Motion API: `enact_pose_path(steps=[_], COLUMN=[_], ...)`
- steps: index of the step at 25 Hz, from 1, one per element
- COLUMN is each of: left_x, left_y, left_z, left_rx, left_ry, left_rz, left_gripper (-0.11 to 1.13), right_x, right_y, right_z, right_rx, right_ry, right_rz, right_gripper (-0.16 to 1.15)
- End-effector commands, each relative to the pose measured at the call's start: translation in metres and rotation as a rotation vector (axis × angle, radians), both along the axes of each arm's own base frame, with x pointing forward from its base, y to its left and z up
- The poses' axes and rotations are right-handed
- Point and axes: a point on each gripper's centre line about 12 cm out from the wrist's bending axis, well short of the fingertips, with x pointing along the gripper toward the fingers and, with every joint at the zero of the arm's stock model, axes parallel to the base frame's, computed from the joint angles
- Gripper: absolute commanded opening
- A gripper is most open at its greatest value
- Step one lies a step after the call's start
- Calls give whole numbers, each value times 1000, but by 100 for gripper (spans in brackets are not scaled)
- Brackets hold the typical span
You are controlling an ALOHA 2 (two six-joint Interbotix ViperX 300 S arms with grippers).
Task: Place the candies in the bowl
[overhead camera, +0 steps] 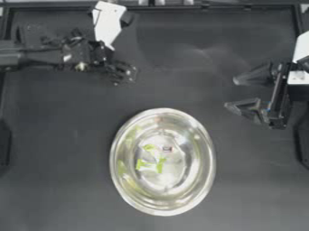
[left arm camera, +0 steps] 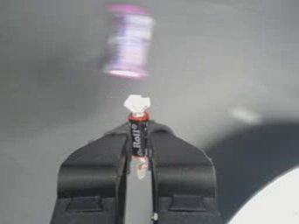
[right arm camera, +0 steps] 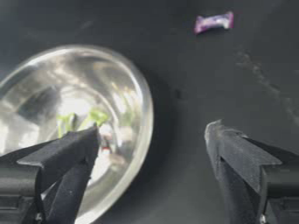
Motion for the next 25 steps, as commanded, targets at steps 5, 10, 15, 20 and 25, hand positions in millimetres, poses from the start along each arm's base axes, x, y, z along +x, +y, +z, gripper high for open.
enact_pose_path(steps=[5,10,15,20,25], left_x=[27,37,43,49,55], left_y=[-56,-103,-144,-161,-164], left_z=[70,79,75,55,36], left_rx=[140,165,94,80,86], left_ry=[-265,-312,-332,-279,-181], left_rz=[-316,-526,-684,-830,-947], left_gripper=[41,41,41,42,44], right_x=[2,3,5,5,8], right_y=[1,1,3,4,6], right_z=[6,7,9,9,10], right_rx=[13,0,-8,-7,-7], right_ry=[-25,-41,-86,-85,-85], right_rz=[-2,10,28,32,42], right_gripper=[100,100,100,100,100])
